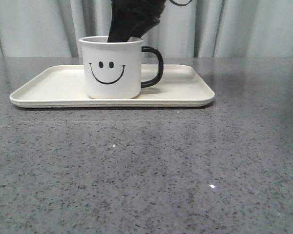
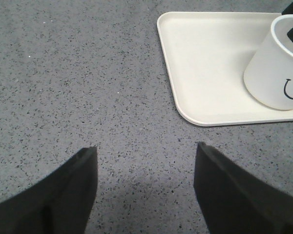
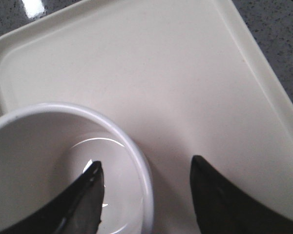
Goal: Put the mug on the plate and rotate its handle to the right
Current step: 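Release the mug rim and lift the right gripper out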
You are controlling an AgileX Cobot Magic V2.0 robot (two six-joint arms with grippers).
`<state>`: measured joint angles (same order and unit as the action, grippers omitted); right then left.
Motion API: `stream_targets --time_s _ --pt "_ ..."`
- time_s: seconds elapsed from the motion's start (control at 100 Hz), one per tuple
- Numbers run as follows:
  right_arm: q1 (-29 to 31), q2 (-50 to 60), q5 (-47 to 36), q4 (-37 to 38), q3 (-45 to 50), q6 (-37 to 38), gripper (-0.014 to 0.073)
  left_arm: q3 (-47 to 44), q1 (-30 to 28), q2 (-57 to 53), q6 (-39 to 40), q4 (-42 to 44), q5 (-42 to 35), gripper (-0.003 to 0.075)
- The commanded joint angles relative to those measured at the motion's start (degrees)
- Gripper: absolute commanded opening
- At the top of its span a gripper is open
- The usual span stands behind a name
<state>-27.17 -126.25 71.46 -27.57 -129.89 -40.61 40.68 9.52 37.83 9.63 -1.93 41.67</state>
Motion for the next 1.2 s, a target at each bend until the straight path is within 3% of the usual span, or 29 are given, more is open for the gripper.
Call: stream_targets --time_s 0.0,0.36,0.55,0.76,0.98,1.19 --pt "0.57 5.92 -2.05 -1.57 -1.69 0.96 0.0451 1.57 -0.04 -0.06 0.59 -0.16 -4.06 0.0430" --pt "3.82 16.64 1.46 -1.29 -1.39 6.72 0.0449 1.57 -0.04 -0.06 0.59 -0.16 -3.40 0.0430" --pt "5.84 25.30 0.34 2.91 3.16 7.48 0.0449 1.57 -0.04 -0.06 0.59 -0.16 -2.14 0.0430" --pt "6.44 38.62 -7.27 10.38 17.42 8.67 0.0449 1.57 -0.04 -0.06 0.59 -0.16 -1.55 0.0430" --pt "6.44 53.97 -17.88 13.15 36.77 11.23 0.0449 1.57 -0.04 -0.06 0.59 -0.16 -1.55 0.0430" --pt "10.41 66.84 -20.30 15.82 53.63 17.35 0.0449 1.57 -0.04 -0.06 0.59 -0.16 -1.55 0.0430"
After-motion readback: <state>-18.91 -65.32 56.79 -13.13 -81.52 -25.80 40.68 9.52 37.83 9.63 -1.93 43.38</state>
